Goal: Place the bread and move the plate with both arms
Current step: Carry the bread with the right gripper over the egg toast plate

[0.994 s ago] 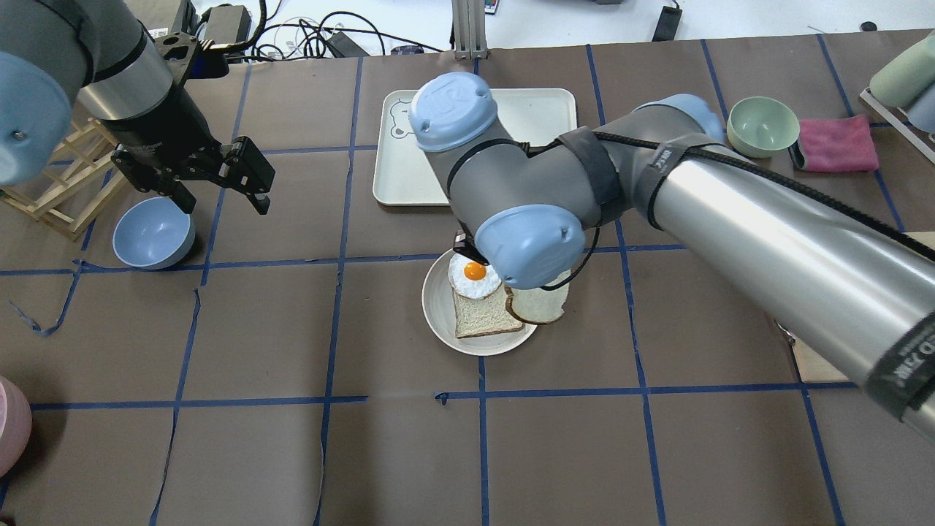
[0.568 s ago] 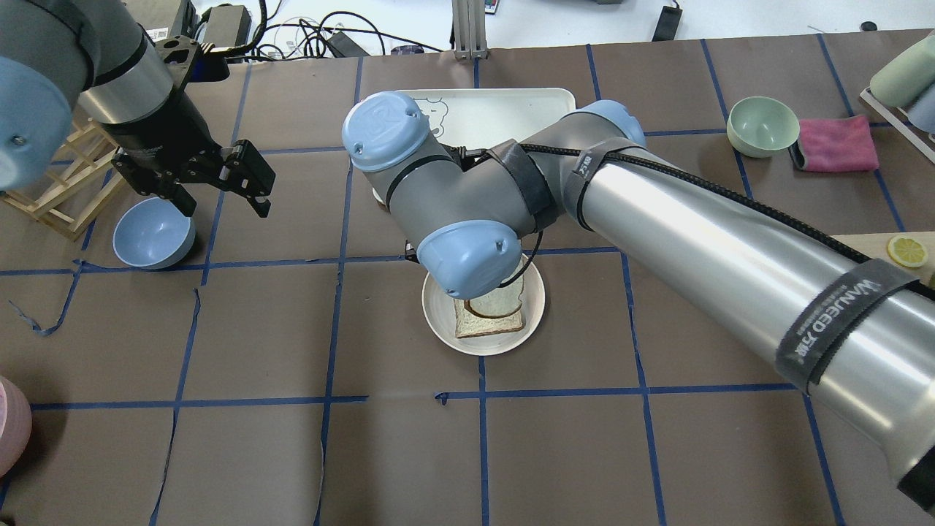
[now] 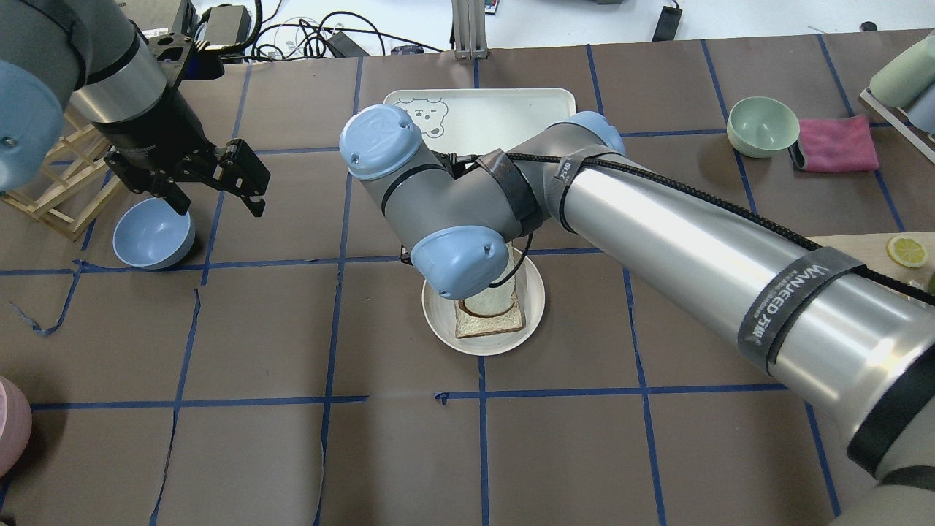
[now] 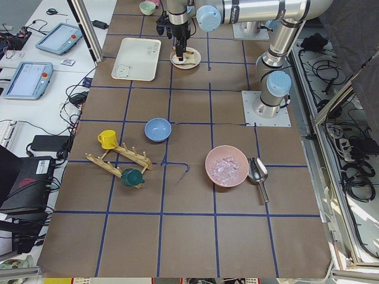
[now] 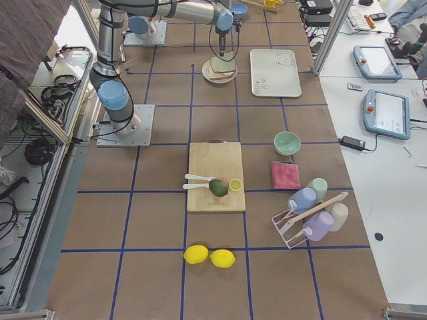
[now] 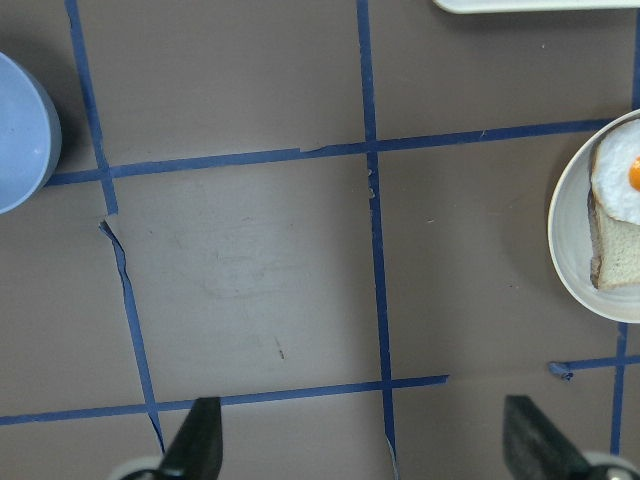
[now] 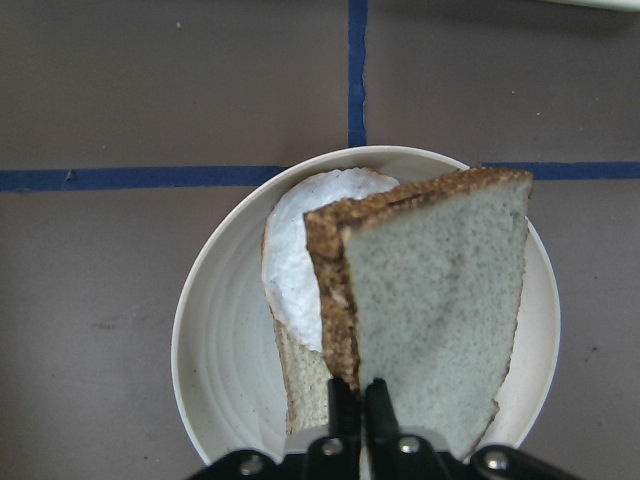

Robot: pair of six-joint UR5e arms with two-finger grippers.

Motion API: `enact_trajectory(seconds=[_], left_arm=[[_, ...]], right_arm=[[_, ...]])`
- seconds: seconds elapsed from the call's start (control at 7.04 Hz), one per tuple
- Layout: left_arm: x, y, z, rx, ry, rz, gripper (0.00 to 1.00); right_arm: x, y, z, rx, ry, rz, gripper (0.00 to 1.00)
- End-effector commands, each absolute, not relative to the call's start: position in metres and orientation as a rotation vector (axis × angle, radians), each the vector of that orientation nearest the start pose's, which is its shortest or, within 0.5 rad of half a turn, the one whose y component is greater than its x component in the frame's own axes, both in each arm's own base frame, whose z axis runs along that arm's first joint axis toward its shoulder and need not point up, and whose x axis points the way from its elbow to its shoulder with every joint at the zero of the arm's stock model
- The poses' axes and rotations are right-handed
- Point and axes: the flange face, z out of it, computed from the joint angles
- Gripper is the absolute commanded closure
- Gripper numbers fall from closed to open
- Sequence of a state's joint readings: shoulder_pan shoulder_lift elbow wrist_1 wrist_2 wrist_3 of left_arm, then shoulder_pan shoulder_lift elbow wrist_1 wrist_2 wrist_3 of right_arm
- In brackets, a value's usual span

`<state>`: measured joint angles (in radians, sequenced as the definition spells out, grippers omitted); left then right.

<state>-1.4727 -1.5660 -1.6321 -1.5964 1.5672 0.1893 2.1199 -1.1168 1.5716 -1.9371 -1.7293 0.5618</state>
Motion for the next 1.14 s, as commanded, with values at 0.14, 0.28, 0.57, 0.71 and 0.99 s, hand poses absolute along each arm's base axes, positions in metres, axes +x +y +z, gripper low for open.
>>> enact_trajectory(seconds=[0.14, 0.28, 0.57, 0.71, 0.99], left_arm=[[-0.085, -0.493, 0.457, 0.142, 3.151, 0.129, 0.0], [-0.086, -0.493, 0.456, 0.145, 3.152, 0.136, 0.0], [-0.086, -0.495, 0.453, 0.145, 3.153, 0.14, 0.0], [-0.086, -0.493, 0.454, 0.142, 3.154, 0.143, 0.0], [-0.084, -0.498, 0.447, 0.118, 3.157, 0.166, 0.0]], right_arm=[[0.429, -0.475, 0.258, -0.001, 3.331, -0.004, 0.88], [0.43, -0.477, 0.262, 0.005, 3.32, -0.04, 0.17], [0.428, -0.476, 0.303, -0.018, 3.26, -0.15, 0.0], [0.409, -0.485, 0.332, 0.003, 3.218, -0.177, 0.0], [0.318, -0.536, 0.377, -0.093, 3.146, -0.056, 0.0]])
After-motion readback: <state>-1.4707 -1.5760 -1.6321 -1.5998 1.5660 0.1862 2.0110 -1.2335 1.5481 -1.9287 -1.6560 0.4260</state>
